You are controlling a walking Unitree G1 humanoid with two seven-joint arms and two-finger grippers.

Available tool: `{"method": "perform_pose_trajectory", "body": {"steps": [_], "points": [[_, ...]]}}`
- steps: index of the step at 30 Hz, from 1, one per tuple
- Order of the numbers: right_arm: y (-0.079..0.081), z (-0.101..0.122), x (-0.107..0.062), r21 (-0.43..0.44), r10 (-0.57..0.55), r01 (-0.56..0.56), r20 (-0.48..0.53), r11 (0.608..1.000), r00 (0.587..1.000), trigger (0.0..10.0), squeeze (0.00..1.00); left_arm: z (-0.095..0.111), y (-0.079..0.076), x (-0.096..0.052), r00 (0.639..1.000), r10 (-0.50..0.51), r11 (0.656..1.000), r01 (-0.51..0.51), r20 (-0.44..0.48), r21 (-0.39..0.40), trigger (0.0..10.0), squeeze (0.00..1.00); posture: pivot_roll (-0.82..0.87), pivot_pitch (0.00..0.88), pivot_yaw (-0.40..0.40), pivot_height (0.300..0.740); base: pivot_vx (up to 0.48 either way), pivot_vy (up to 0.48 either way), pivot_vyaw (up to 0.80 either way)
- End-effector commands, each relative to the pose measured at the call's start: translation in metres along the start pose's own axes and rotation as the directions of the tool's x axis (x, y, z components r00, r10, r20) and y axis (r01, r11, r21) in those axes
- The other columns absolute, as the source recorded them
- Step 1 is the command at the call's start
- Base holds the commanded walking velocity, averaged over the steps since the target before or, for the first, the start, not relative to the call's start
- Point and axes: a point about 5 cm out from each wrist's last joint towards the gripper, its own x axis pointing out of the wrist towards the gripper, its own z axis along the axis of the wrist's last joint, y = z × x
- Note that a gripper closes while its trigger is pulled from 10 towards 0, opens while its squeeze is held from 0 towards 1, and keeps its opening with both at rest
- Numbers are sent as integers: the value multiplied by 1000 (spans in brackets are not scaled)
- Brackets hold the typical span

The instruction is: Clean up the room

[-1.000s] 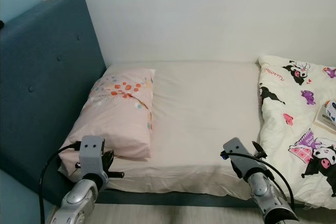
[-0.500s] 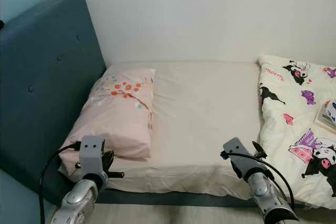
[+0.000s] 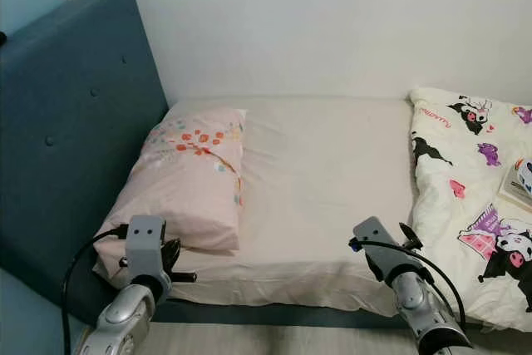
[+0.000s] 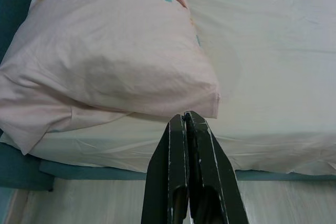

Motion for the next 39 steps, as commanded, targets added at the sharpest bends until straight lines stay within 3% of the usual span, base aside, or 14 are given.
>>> {"method": "perform_pose_trajectory", "body": {"steps": [1,39], "points": [[2,-3,-1,2,10,-10,-21,1000,1000,10000,0,-6,-2,-3,1000,-6,1000,6,-25,-3,10000,0,15,118,-1,740,0,0,0],[1,-4,-1,2,9,-9,-21,1000,1000,10000,0,-6,-1,-3,1000,2,1000,-2,-27,-3,10000,0,17,119,-4,740,0,0,0]]}}
